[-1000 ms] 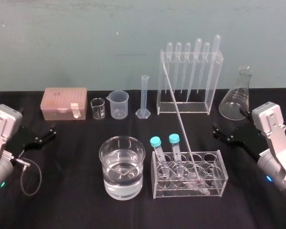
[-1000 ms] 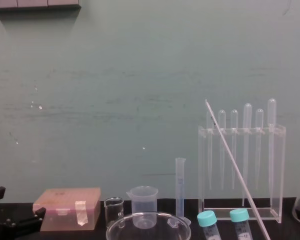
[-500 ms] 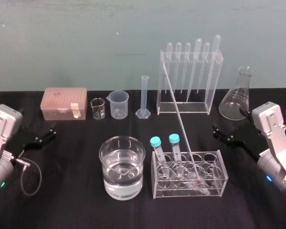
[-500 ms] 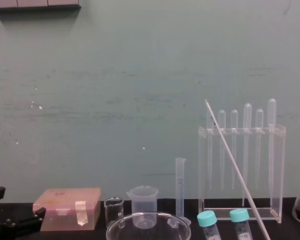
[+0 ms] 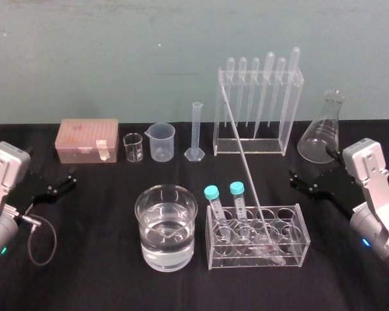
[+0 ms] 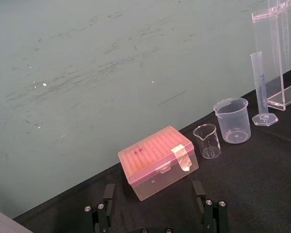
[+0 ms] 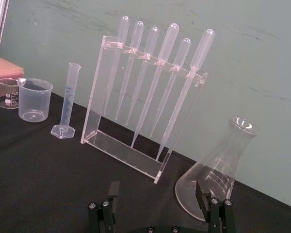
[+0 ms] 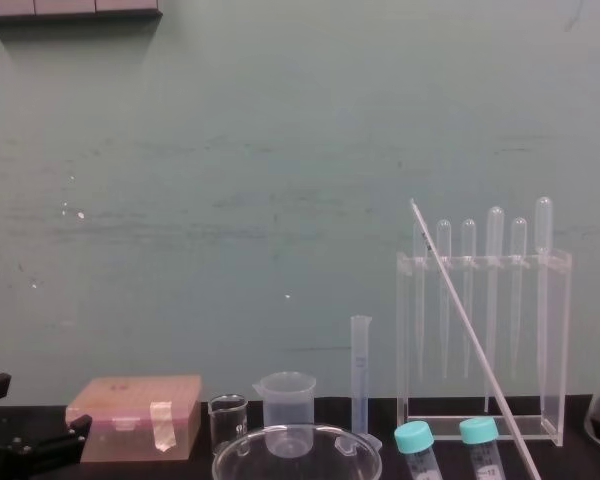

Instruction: Hold the thermometer with one hand and immerse one end into the beaker, then reinsert it into the test tube rack.

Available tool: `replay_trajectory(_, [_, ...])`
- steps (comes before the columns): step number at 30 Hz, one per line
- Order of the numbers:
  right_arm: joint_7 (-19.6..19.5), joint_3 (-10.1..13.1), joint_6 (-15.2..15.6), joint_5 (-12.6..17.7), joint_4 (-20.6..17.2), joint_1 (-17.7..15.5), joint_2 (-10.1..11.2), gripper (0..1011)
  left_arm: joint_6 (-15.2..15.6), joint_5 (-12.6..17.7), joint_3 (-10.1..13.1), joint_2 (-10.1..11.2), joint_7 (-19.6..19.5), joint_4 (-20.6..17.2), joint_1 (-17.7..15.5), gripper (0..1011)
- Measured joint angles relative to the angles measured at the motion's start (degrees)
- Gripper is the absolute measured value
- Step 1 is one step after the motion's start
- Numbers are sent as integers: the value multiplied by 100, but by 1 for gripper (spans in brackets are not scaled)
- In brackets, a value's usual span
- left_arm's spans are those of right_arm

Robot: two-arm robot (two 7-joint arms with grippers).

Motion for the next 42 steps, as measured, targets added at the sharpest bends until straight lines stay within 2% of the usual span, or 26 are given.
replay_trajectory(5, [56, 22, 1, 25, -9, -5, 11, 1003, 0, 0, 0, 0, 0, 0, 0, 1008])
replay_trajectory(9, [438, 187, 64, 371, -188, -96, 96, 1003, 0, 0, 0, 0, 0, 0, 0, 1008])
replay_trajectory(10, [645, 311, 165, 632, -332, -162, 152, 1003, 0, 0, 0, 0, 0, 0, 0, 1008])
replay_trajectory(12, [872, 435, 305, 944, -487, -227, 201, 1003, 0, 0, 0, 0, 0, 0, 0, 1008])
replay_trajectory(13, [1086, 573, 461, 1250, -643, -283, 258, 1003, 0, 0, 0, 0, 0, 0, 0, 1008])
replay_trajectory(14, [1086, 573, 461, 1250, -643, -283, 258, 1003, 0, 0, 0, 0, 0, 0, 0, 1008])
replay_trajectory(16, [1567, 837, 915, 1928, -983, -377, 377, 1003, 0, 0, 0, 0, 0, 0, 0, 1008])
replay_trajectory(17, [1567, 837, 915, 1928, -983, -377, 377, 1003, 0, 0, 0, 0, 0, 0, 0, 1008])
replay_trajectory(19, [2018, 1041, 1350, 2470, -1259, -381, 475, 1003, 0, 0, 0, 0, 0, 0, 0, 1008])
replay_trajectory(23, [2404, 1112, 1669, 2796, -1421, -264, 527, 1003, 0, 0, 0, 0, 0, 0, 0, 1008])
replay_trajectory(26, [2693, 1020, 1859, 2939, -1483, -29, 559, 1003, 0, 0, 0, 0, 0, 0, 0, 1008])
replay_trajectory(33, [2988, 502, 2273, 2986, -1293, 732, 404, 1003, 0, 0, 0, 0, 0, 0, 0, 1008])
replay_trajectory(37, [2997, 127, 2467, 2812, -1059, 1210, 219, 1003, 0, 0, 0, 0, 0, 0, 0, 1008])
replay_trajectory(42, [2868, -223, 2643, 2584, -786, 1644, -3, 1003, 0, 0, 0, 0, 0, 0, 0, 1008])
